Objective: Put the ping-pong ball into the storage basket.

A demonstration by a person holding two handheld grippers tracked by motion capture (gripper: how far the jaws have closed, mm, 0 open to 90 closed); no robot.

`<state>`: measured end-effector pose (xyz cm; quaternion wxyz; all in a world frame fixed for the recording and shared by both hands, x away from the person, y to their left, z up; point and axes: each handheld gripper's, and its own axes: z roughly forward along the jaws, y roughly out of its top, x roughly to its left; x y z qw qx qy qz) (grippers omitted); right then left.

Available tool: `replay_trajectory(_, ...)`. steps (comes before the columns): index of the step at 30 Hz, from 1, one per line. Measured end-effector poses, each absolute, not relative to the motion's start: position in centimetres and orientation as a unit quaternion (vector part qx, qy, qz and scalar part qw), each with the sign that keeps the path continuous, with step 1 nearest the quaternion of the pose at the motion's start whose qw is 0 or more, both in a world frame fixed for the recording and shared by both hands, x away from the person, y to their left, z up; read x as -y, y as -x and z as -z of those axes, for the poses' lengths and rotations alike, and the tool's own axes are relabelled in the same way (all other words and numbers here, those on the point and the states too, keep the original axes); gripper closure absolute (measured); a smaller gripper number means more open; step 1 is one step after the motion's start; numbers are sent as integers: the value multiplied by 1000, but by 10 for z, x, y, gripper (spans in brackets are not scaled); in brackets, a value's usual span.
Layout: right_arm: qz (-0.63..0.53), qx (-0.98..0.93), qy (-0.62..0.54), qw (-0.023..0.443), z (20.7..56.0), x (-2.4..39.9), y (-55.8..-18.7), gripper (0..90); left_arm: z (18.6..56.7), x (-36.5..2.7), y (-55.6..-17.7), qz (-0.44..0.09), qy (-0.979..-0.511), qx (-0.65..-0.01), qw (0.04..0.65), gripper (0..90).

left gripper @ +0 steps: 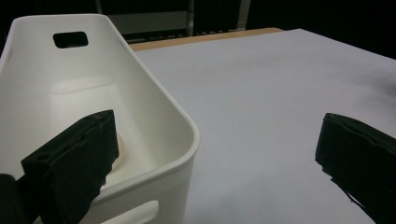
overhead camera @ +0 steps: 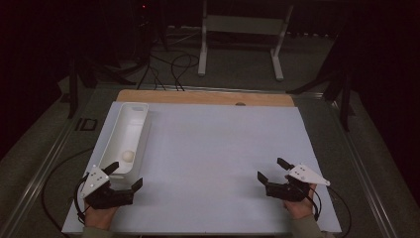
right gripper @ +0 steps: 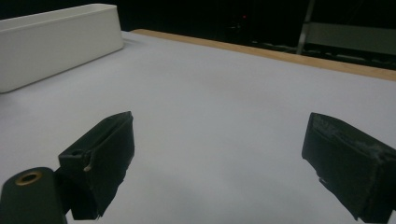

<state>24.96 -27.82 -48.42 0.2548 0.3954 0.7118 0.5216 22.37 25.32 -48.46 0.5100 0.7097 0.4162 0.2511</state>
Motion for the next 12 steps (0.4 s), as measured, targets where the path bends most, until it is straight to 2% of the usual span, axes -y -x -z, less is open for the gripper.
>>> replay_trajectory(12,-528,-700,-404,262,486,287,-250,87,486,-252,-224,-257,-710,-415,508,0)
